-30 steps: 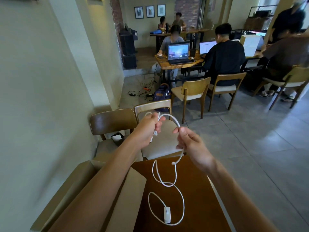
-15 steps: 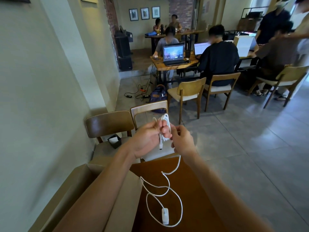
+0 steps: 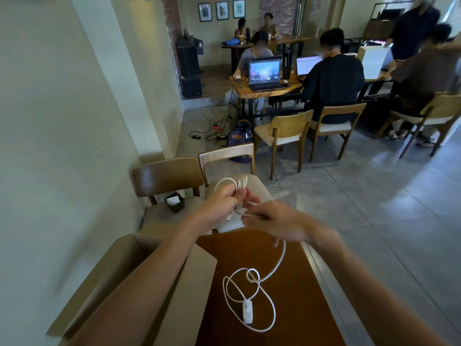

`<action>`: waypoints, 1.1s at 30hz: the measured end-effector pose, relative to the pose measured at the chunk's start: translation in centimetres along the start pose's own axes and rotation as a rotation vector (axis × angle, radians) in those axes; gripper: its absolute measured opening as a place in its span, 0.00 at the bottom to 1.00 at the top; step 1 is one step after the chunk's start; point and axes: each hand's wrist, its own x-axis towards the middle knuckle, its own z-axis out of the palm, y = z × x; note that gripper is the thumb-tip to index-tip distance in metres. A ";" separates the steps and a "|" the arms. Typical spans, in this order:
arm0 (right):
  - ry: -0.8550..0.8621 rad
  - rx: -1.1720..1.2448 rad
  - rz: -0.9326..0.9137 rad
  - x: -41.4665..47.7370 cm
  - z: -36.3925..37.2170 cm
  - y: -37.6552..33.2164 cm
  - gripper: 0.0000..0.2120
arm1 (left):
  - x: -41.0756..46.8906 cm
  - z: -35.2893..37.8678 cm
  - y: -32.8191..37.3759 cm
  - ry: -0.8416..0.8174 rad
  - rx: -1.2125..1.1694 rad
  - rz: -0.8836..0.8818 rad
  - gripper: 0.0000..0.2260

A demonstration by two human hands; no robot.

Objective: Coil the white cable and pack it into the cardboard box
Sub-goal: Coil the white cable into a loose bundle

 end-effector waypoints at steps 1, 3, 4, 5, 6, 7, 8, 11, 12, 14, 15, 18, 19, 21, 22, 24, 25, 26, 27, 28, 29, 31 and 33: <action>-0.008 0.028 -0.008 -0.2 -0.8 -0.4 0.09 | -0.3 0.2 0.0 -0.003 0.041 0.011 0.12; 0.001 0.055 -0.022 -0.6 -2.3 -1.0 0.06 | -0.6 0.3 0.2 -0.039 0.088 0.028 0.13; 0.024 0.056 -0.037 -0.8 -3.0 -1.3 0.07 | -0.7 0.4 0.3 -0.075 0.094 0.042 0.12; 0.054 0.067 -0.053 -1.0 -3.7 -1.4 0.08 | -0.8 0.3 0.3 -0.116 0.093 0.058 0.12; 0.087 0.098 -0.068 -1.2 -4.5 -1.5 0.08 | -1.0 0.3 0.4 -0.156 0.084 0.073 0.12; 0.122 0.148 -0.088 -1.3 -5.3 -1.6 0.08 | -1.3 0.1 0.4 -0.197 0.058 0.084 0.12; 0.166 0.205 -0.116 -1.5 -5.9 -1.6 0.08 | -1.6 0.1 0.4 -0.239 0.018 0.094 0.13; 0.380 0.292 -0.222 -1.1 -7.0 -1.3 0.08 | -2.6 0.3 0.1 -0.370 -0.083 0.128 0.15; 0.443 0.296 -0.250 -0.7 -7.0 -1.2 0.08 | -2.9 0.5 0.0 -0.415 -0.108 0.155 0.15; 0.527 0.300 -0.281 0.1 -6.1 -0.8 0.06 | -3.2 0.9 0.3 -0.508 -0.168 0.222 0.14; 0.561 0.306 -0.287 0.6 -5.4 -0.4 0.05 | -3.3 1.0 0.5 -0.545 -0.197 0.262 0.13; 0.625 0.409 -0.232 1.8 -3.0 0.7 0.04 | -3.0 1.2 1.6 -0.512 -0.308 0.324 0.13; 0.637 0.410 -0.193 2.1 -2.1 1.1 0.03 | -2.7 1.0 1.9 -0.438 -0.326 0.328 0.14; 0.640 0.347 -0.115 2.6 -0.2 1.7 0.06 | -2.1 0.7 2.4 -0.245 -0.352 0.328 0.13; 0.621 0.308 -0.081 2.7 0.8 2.0 0.09 | -1.7 0.4 2.6 -0.152 -0.391 0.317 0.11; 0.553 0.218 -0.021 2.8 2.5 2.3 0.10 | -0.7 -0.2 2.7 0.030 -0.385 0.289 0.10; 0.515 0.144 -0.011 2.7 3.1 2.5 0.11 | -0.3 -0.4 2.6 0.119 -0.326 0.269 0.10; 0.480 0.048 -0.019 2.5 3.7 2.6 0.13 | 0.1 -0.5 2.4 0.189 -0.257 0.245 0.09; 0.445 -0.055 -0.045 2.2 4.0 2.5 0.14 | 0.3 -0.5 2.1 0.241 -0.187 0.220 0.09; 0.415 -0.147 -0.079 1.9 4.1 2.2 0.14 | 0.4 -0.4 1.9 0.271 -0.123 0.201 0.09; 0.389 -0.225 -0.112 1.6 3.9 1.8 0.14 | 0.4 -0.3 1.6 0.282 -0.063 0.190 0.09; 0.352 -0.349 -0.173 1.0 3.1 0.8 0.13 | 0.0 -0.2 0.9 0.245 0.022 0.189 0.09; 0.323 -0.374 -0.238 0.2 1.7 -0.2 0.11 | -0.4 -0.1 0.4 0.141 0.048 0.170 0.11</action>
